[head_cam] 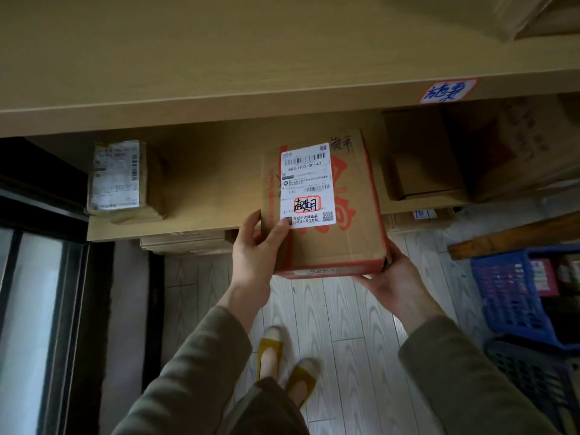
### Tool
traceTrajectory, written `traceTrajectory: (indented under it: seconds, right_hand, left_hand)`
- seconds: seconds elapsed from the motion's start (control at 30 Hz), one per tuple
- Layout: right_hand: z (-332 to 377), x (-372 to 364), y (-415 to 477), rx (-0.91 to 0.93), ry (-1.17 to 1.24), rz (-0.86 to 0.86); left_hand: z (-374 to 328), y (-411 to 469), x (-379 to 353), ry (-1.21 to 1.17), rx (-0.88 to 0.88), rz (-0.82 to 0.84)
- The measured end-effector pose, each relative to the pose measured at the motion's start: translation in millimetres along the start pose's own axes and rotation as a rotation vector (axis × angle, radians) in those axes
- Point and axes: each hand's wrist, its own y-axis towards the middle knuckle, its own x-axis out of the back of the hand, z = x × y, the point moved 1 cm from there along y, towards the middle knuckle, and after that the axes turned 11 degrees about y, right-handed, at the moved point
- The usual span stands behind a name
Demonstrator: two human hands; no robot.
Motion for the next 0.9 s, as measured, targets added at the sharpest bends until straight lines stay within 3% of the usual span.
traceTrajectory:
  seconds: [0.2,0.4,0.63,0.77,0.9]
  right_hand:
    - [-4,-1,4,0.045,-0.091,-0.013]
    - [-3,9,-8,0.25,-0.364,-0.058]
    - [19,98,-44,0.202,-0.106,-0.248]
    - [50,174,-75,0.198,0.013,-0.3]
    - [88,266,-101,0.24,0.152,-0.373]
  left_hand:
    - [2,4,4,-0.001,-0.016,0.015]
    - [2,1,-1,0.119,-0.033,0.068]
    - [8,-41,-77,0.447,-0.144,0.289]
    - [28,-80,-154,0.539,-0.155,0.451]
    - [65,-132,-248,0.623,-0.173,0.504]
